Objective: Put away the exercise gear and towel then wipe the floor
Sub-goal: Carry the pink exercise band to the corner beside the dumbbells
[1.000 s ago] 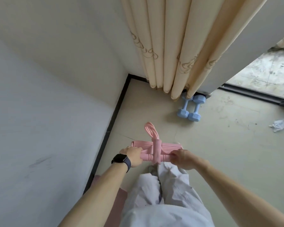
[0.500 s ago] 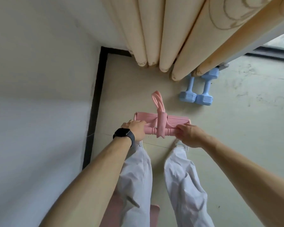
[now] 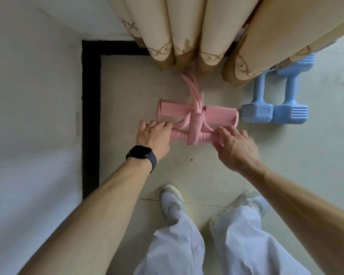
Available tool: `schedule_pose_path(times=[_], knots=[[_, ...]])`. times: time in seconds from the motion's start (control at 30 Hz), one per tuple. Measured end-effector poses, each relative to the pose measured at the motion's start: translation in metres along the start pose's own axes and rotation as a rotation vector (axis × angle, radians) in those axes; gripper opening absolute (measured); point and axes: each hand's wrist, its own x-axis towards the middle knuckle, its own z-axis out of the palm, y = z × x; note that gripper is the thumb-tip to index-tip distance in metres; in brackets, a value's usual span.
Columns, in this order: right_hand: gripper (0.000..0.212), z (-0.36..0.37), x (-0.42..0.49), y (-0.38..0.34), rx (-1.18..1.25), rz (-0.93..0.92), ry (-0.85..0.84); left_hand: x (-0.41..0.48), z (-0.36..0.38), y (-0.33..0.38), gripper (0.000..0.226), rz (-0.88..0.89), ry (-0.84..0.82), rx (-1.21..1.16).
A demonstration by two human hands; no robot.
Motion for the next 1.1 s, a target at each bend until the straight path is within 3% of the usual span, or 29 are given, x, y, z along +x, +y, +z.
schedule_pose_path(times=[0.17, 0.33, 0.43, 0.5, 0.67, 0.9, 1.1], knots=[[0.044, 0.024, 0.056, 0.015, -0.017, 0.028, 0.195, 0.059, 0.034, 0.0, 0.06, 0.055, 0.222, 0.026], [0.046, 0.036, 0.098, 0.041, -0.121, 0.055, 0.314, 0.107, 0.055, 0.009, 0.048, 0.084, 0.337, 0.068], [0.047, 0.049, 0.107, 0.048, -0.219, 0.063, 0.322, 0.116, 0.067, 0.016, 0.045, 0.011, 0.242, 0.025], [0.056, 0.058, 0.109, 0.048, -0.223, 0.064, 0.297, 0.111, 0.074, 0.018, 0.056, -0.053, 0.18, -0.01], [0.082, 0.052, 0.082, 0.04, -0.123, 0.066, 0.169, 0.075, 0.074, 0.019, 0.077, -0.015, 0.095, -0.113], [0.067, 0.003, -0.045, 0.016, -0.067, 0.1, -0.1, -0.035, 0.017, 0.026, 0.069, -0.116, -0.131, -0.183], [0.052, -0.129, -0.178, -0.033, 0.013, 0.033, -0.14, -0.146, -0.1, 0.043, 0.064, -0.123, -0.136, -0.291]])
